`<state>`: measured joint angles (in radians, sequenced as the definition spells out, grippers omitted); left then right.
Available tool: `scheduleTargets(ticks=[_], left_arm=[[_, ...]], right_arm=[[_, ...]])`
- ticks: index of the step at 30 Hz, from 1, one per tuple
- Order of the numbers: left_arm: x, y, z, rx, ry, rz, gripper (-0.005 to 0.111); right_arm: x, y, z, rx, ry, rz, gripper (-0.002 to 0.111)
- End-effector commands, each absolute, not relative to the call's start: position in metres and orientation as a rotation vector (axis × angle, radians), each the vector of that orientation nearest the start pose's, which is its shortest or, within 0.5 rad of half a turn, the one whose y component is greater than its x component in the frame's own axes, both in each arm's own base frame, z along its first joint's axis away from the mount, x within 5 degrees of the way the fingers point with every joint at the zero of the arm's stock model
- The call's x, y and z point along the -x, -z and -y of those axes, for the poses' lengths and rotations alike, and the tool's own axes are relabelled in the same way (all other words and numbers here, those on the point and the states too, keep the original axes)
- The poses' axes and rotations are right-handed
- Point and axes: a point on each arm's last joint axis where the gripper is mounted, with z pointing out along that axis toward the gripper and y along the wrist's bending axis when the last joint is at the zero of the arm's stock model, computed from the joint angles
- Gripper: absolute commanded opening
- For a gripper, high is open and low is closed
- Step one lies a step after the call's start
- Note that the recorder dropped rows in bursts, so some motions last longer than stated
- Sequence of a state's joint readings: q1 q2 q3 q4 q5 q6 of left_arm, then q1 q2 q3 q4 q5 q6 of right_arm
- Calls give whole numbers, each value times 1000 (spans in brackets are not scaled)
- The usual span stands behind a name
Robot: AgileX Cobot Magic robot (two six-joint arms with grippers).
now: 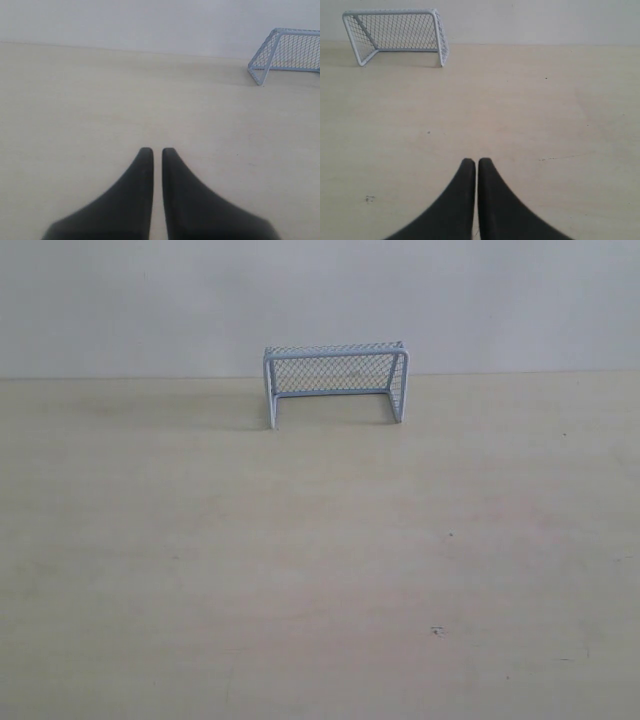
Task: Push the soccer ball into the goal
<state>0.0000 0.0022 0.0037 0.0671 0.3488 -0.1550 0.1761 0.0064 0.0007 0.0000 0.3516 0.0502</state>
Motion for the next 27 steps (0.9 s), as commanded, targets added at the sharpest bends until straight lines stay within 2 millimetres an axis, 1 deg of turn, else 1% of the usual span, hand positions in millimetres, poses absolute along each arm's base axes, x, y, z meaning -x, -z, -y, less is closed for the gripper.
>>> scheduleTargets(ticks=[1, 6, 27], left_arm=[[-54, -183, -2, 113, 55, -1820, 6], [-54, -183, -2, 113, 55, -1820, 6], [-54, -183, -2, 113, 55, -1820, 6]], right_arm=[[-53, -182, -6, 59, -107, -1835, 0], [-53, -182, -3, 14, -74, -1835, 0], [-53, -182, -3, 14, -74, -1834, 0]])
